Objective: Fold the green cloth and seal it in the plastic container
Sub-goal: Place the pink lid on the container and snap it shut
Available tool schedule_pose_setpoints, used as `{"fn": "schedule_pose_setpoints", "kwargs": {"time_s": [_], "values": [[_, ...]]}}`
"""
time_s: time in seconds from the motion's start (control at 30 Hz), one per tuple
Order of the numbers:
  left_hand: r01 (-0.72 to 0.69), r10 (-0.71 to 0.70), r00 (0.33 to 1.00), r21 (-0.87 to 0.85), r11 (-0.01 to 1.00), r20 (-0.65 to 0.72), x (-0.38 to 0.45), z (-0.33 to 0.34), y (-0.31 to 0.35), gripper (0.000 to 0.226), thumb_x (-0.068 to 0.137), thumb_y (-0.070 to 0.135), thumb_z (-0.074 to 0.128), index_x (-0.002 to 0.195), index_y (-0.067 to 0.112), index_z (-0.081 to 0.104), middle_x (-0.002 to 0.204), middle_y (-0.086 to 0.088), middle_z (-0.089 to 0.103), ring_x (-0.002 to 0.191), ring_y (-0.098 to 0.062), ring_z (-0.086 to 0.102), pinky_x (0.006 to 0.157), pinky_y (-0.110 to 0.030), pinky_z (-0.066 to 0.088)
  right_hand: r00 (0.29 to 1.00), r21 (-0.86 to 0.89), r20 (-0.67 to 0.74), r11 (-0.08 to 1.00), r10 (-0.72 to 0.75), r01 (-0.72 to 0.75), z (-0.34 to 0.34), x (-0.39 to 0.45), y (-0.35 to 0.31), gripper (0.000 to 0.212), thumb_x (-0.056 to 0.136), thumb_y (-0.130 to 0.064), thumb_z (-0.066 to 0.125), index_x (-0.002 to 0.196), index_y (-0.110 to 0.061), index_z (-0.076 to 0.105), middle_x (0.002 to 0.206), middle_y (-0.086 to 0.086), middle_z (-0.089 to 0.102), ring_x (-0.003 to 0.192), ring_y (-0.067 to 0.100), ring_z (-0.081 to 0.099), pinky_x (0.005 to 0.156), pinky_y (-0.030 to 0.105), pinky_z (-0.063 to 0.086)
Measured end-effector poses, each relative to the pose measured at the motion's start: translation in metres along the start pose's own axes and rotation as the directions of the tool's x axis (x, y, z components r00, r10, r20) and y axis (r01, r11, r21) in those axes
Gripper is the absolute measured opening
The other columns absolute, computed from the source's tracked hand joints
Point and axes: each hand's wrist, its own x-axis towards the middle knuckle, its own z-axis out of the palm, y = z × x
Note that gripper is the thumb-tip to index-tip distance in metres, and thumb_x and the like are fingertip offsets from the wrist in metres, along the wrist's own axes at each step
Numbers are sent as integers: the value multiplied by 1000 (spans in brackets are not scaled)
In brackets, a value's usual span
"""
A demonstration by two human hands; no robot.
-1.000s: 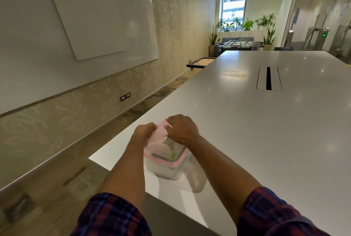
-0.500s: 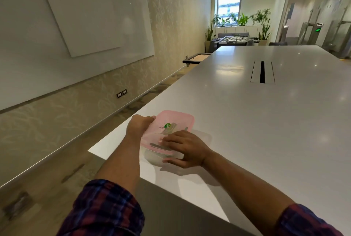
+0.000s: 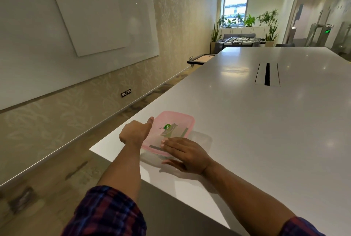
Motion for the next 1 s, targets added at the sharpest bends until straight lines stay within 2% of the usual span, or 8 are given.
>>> {"fn": "schedule_pose_setpoints", "kwargs": {"time_s": [0.1,0.27,0.43,0.53,0.6,0.67,0.87,1.0], "values": [[12,-11,1000,-83,997,17,3,2,-2,91,76,88,38,103,7,70,99,-10,68,95,-32,67,82,-39,54,1000,-13,-12,1000,-8,8,5,-2,0,38,92,-32,76,119,-6,75,121,13,74,112,29,72,100,42,56],[-12,19,998,-104,995,67,3,0,-1,88,78,87,38,105,9,69,109,-12,69,103,-34,66,83,-41,49,1000,23,-1,1000,-10,10,3,-1,1,38,89,-29,79,119,-6,75,120,13,74,111,29,72,98,43,56],[-49,73,987,-162,986,146,2,-3,0,84,84,81,38,109,7,69,116,-14,68,108,-35,64,90,-42,47,980,162,73,968,183,-193,-12,4,4,55,84,-39,81,128,-7,69,131,11,69,119,29,67,97,44,58],[-52,104,976,-257,965,190,-2,-3,5,83,86,77,42,112,3,69,116,-17,69,109,-37,64,97,-46,51,848,139,-9,841,529,-523,-21,-8,3,79,74,-67,78,133,-19,56,133,1,59,117,18,58,100,29,51],[-53,125,971,-326,944,202,-6,-2,12,81,88,75,43,105,0,69,110,-20,70,103,-38,66,94,-48,55,683,196,-15,672,730,-714,-23,-18,1,82,69,-75,76,132,-31,49,126,-15,57,107,4,56,89,20,53],[-71,154,967,-366,928,205,-10,-1,21,76,90,72,43,98,0,67,108,-22,69,99,-39,67,90,-46,55,581,232,28,560,813,-795,-24,-23,0,83,68,-80,74,133,-37,46,122,-24,55,102,2,57,79,19,56],[-132,227,958,-432,892,177,-14,-2,53,77,94,64,46,106,-8,67,108,-27,68,100,-42,67,91,-47,54,524,261,52,495,850,-829,-35,-26,13,74,71,-81,70,130,-37,58,110,-17,56,90,1,58,73,12,51],[-248,332,936,-459,853,112,-16,-11,92,67,95,53,55,105,-12,67,106,-30,69,101,-45,68,91,-48,56,448,236,59,424,892,-874,-51,-29,43,72,75,-74,71,132,-31,64,112,-9,58,92,5,63,82,19,57]]}}
